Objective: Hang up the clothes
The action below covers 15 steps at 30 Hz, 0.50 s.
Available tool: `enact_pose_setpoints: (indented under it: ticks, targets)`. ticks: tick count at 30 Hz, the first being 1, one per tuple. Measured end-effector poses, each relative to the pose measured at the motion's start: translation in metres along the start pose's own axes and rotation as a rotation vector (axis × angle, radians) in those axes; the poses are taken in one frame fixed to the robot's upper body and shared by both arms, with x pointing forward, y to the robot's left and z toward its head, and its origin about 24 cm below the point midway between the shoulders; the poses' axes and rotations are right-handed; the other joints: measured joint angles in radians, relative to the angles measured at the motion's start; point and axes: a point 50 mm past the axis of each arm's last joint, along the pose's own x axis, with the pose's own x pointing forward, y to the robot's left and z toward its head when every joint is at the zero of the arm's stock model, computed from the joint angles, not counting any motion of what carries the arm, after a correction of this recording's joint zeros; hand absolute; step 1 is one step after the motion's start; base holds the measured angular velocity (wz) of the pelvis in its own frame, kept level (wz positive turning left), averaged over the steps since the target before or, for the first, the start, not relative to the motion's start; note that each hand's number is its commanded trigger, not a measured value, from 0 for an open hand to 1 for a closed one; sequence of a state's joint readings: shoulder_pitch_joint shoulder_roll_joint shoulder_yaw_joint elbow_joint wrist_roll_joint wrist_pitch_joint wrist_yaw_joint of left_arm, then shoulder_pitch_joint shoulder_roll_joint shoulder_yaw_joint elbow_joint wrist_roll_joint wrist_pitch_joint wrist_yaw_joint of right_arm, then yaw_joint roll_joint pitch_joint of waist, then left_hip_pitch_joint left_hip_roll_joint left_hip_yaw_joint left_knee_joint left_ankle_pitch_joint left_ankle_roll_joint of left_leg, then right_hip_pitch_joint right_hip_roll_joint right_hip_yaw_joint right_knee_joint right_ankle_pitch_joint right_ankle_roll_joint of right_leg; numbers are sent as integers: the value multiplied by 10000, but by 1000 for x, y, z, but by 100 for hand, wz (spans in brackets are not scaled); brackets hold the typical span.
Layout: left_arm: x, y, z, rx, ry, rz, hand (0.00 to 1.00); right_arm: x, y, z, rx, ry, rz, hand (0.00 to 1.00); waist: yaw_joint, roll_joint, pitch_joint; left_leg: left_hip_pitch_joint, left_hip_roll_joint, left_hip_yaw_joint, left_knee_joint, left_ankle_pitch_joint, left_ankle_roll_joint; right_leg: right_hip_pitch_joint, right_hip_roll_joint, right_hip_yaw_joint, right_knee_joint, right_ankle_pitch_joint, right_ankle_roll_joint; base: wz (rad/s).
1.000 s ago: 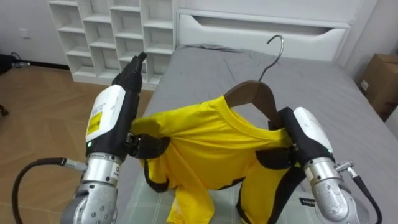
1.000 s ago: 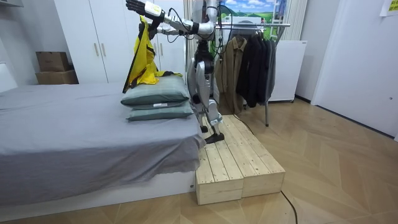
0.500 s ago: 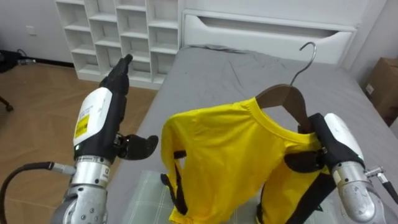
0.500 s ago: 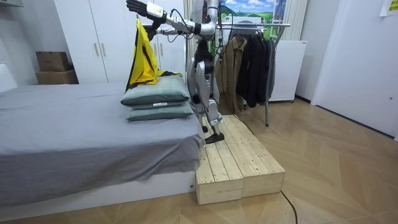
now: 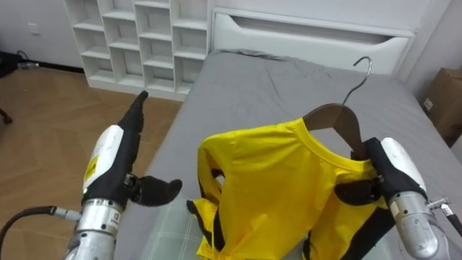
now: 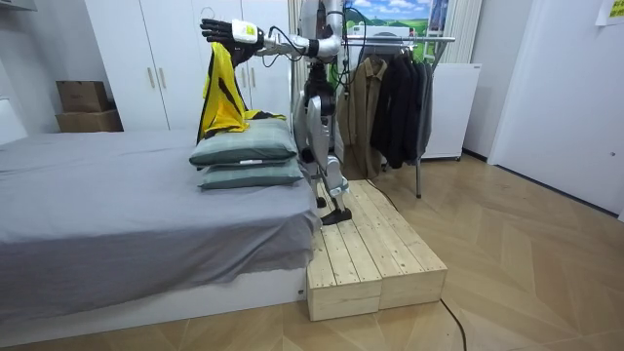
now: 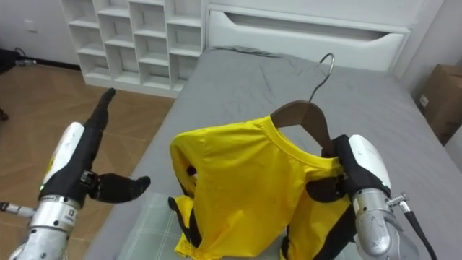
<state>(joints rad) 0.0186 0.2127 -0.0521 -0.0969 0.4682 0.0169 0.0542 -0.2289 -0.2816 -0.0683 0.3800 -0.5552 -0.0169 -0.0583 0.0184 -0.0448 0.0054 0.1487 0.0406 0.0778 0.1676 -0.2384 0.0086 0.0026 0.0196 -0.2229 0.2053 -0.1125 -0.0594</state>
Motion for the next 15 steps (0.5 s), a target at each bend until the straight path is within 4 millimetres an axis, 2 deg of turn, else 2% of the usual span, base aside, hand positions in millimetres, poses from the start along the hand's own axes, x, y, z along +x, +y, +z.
enact_pose_setpoints:
  ticks: [3,8,12,13,14,15]
  targets:
    - [-7,-8,-8,-96,372,-581,0,0,0,1,-54,-36,-169,100,-116,47,26,-7,-8,-3,-16,0,0,-2,-8,2,6,-3,4,0]
    - [-26,-19,-44,-586,2009,-1112,0,1,-7,-4,-332,102,-267,100,-98,79,26,-24,-20,55,-28,0,1,-58,2,42,-1,-9,11,-2]
    - [-56,-20,-91,-620,4220,-1211,0,1,-18,-8,-459,195,-594,100,-32,93,17,8,-13,82,-11,0,0,-63,25,72,51,-28,-11,-2]
    - [-64,-21,-106,-624,4886,-1233,0,1,-23,-10,-519,259,-753,100,134,125,-1,30,-10,136,-16,0,0,-68,31,118,71,-30,-14,-9]
    - [-69,-21,-113,-632,5243,-1241,0,1,-25,-11,-547,286,-822,100,183,146,-17,37,-7,153,-12,0,0,-67,36,137,75,-31,-15,-6]
    - [-82,-22,-128,-686,6057,-1243,0,1,-29,-12,-611,313,-971,100,183,183,-54,37,-9,147,-11,0,0,-62,31,118,75,-31,-16,0]
